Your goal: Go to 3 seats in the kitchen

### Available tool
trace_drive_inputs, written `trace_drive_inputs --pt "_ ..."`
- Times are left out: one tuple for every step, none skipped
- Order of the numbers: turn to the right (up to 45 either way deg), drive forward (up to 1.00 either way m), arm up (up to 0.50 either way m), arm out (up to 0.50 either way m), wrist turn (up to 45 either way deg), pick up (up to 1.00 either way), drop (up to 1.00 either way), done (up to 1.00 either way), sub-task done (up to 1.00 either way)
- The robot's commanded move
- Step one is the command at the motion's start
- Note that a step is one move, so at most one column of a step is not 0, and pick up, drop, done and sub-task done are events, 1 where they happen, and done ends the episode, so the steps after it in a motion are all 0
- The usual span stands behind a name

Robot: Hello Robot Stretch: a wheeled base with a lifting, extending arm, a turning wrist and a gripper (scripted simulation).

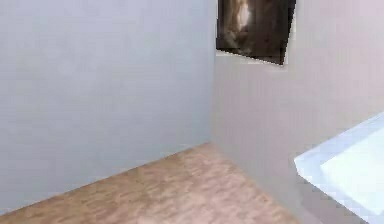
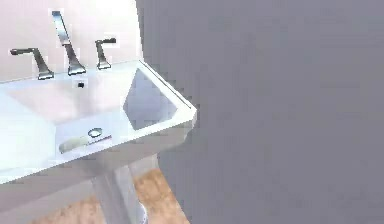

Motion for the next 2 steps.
trace_drive_inputs --pt "-45.0 0.0 0.0 0.0 0.0 0.0 0.0 0.0 0.0" --pt "-45.0 0.0 0.0 0.0 0.0 0.0 0.0 0.0 0.0"
